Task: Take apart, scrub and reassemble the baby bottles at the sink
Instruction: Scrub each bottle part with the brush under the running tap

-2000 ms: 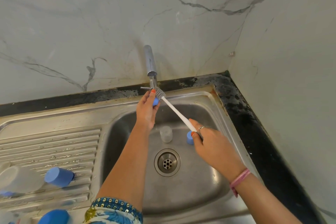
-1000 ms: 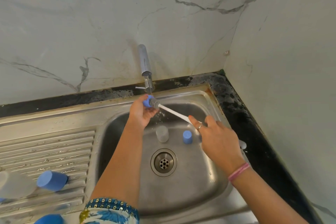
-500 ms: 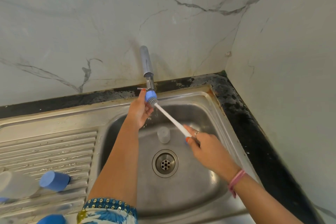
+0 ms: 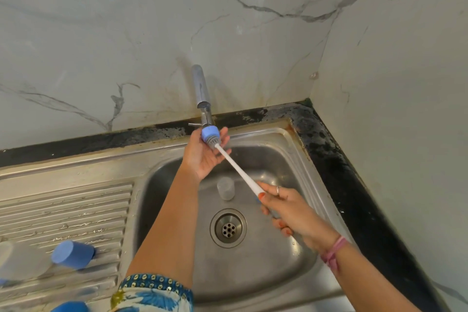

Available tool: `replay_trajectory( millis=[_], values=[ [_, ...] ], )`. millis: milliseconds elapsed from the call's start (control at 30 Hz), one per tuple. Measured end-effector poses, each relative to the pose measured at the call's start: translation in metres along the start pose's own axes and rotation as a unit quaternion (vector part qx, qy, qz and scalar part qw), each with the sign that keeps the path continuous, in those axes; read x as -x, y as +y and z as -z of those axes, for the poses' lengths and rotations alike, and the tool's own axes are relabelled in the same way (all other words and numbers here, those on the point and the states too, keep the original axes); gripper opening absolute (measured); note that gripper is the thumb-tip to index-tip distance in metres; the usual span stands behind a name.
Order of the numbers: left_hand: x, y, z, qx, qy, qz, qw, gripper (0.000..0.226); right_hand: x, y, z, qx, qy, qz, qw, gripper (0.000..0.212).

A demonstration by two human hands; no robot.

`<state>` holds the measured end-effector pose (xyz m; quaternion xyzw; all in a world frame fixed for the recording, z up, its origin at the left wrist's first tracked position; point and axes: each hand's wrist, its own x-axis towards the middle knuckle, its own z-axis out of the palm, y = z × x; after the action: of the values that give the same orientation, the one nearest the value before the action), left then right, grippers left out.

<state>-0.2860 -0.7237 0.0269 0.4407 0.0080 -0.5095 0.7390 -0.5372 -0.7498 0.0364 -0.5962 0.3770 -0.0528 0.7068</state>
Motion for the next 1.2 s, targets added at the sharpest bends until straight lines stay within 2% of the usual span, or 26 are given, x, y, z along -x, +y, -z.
replay_trajectory(
  millis=[33, 67, 100, 133, 167, 200, 233, 267, 300, 333, 367, 400, 433, 500, 567, 633, 733, 867, 900, 967, 1033, 1100, 1200],
  values=[
    [-0.001, 0.003, -0.004, -0.045, 0.040, 0.003, 0.998, 0.036, -0.002, 0.003, 0.003, 0.196, 0.076, 0.055, 0.976, 0.032],
    [-0.002, 0.005, -0.008, -0.057, 0.076, 0.000, 0.996, 0.033, -0.005, 0.007, 0.004, 0.361, 0.119, 0.102, 0.919, 0.032],
    [-0.003, 0.006, -0.012, -0.044, 0.103, -0.011, 0.994, 0.032, -0.006, 0.008, 0.003, 0.450, 0.137, 0.134, 0.872, 0.034],
    [-0.004, 0.006, -0.013, -0.035, 0.122, -0.030, 0.991, 0.032, -0.007, 0.008, 0.001, 0.454, 0.128, 0.149, 0.869, 0.037],
    [-0.003, 0.005, -0.014, -0.033, 0.136, -0.044, 0.989, 0.031, -0.007, 0.007, -0.001, 0.386, 0.094, 0.146, 0.906, 0.037],
    [-0.002, 0.004, -0.012, -0.023, 0.134, -0.053, 0.989, 0.026, -0.005, 0.005, -0.002, 0.237, 0.041, 0.111, 0.964, 0.035],
    [-0.001, 0.003, -0.009, 0.019, 0.104, -0.049, 0.993, 0.020, -0.004, 0.002, -0.001, 0.040, -0.030, 0.034, 0.998, 0.032],
    [0.002, 0.003, -0.005, 0.092, 0.055, -0.037, 0.993, 0.017, -0.002, -0.001, 0.001, -0.152, -0.113, -0.054, 0.980, 0.026],
    [0.004, 0.004, -0.003, 0.160, 0.008, -0.030, 0.987, 0.016, 0.000, -0.001, 0.004, -0.287, -0.174, -0.119, 0.934, 0.021],
    [0.004, 0.005, -0.001, 0.196, -0.016, -0.036, 0.980, 0.017, 0.001, -0.001, 0.005, -0.343, -0.209, -0.150, 0.903, 0.022],
    [0.002, 0.006, -0.002, 0.191, 0.000, -0.048, 0.980, 0.018, 0.002, 0.000, 0.005, -0.351, -0.219, -0.153, 0.897, 0.025],
    [-0.001, 0.005, -0.003, 0.154, 0.043, -0.063, 0.985, 0.017, 0.000, 0.001, 0.005, -0.330, -0.205, -0.147, 0.910, 0.026],
    [-0.005, 0.005, -0.003, 0.097, 0.102, -0.079, 0.987, 0.016, -0.001, 0.002, 0.004, -0.272, -0.171, -0.130, 0.938, 0.024],
    [-0.009, 0.007, -0.003, 0.022, 0.196, -0.111, 0.974, 0.017, 0.001, 0.002, 0.000, -0.077, -0.083, -0.062, 0.992, 0.025],
    [-0.017, 0.012, 0.005, 0.000, 0.244, -0.123, 0.962, 0.017, -0.002, 0.004, -0.003, 0.074, -0.020, -0.004, 0.997, 0.031],
    [-0.021, 0.015, 0.010, -0.042, 0.251, -0.103, 0.961, 0.012, -0.007, 0.008, -0.002, 0.139, 0.015, 0.022, 0.990, 0.031],
    [-0.029, 0.017, 0.009, -0.081, 0.209, -0.074, 0.972, 0.015, -0.015, 0.010, 0.000, 0.126, 0.055, 0.008, 0.990, 0.037],
    [-0.029, 0.021, 0.001, -0.021, 0.145, -0.087, 0.985, 0.006, -0.022, 0.015, -0.001, 0.073, 0.057, -0.003, 0.996, 0.033],
    [-0.029, 0.021, 0.001, -0.029, 0.136, -0.094, 0.986, 0.007, -0.023, 0.016, -0.002, 0.061, 0.055, -0.005, 0.997, 0.032],
    [-0.030, 0.018, 0.000, -0.114, 0.106, -0.111, 0.982, 0.019, -0.024, 0.018, -0.005, 0.045, 0.054, -0.010, 0.997, 0.032],
    [-0.029, 0.020, -0.001, -0.247, 0.071, -0.115, 0.960, 0.041, -0.026, 0.017, -0.009, 0.028, 0.053, -0.016, 0.998, 0.032],
    [-0.028, 0.025, 0.000, -0.372, 0.056, -0.122, 0.918, 0.057, -0.028, 0.016, -0.012, 0.015, 0.051, -0.018, 0.998, 0.030],
    [-0.025, 0.028, -0.003, -0.465, 0.067, -0.159, 0.868, 0.063, -0.031, 0.012, -0.015, 0.013, 0.051, -0.003, 0.999, 0.031]
  ],
)
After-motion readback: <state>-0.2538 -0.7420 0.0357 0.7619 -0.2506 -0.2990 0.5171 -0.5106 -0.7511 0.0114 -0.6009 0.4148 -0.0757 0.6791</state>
